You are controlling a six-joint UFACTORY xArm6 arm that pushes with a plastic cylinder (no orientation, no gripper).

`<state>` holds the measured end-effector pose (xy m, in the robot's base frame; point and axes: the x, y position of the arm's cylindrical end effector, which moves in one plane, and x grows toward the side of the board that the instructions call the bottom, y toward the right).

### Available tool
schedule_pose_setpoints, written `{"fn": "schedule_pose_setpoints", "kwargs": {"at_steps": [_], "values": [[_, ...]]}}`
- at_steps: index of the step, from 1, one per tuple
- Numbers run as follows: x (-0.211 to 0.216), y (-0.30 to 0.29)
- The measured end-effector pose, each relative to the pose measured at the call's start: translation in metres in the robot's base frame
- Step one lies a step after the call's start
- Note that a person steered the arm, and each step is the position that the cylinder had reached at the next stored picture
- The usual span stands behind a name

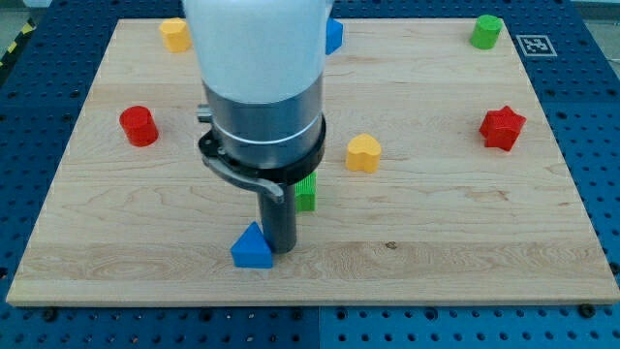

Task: Push the blue triangle vertically below the red circle

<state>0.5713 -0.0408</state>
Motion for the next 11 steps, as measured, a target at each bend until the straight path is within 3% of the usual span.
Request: {"fn": "schedule_pose_setpoints", "kwargs": {"at_steps": [3,7,10,11], "values": [[0.017,-0.007],[0.017,-0.112],[0.017,-0.136],[-0.007,-0.112]]}}
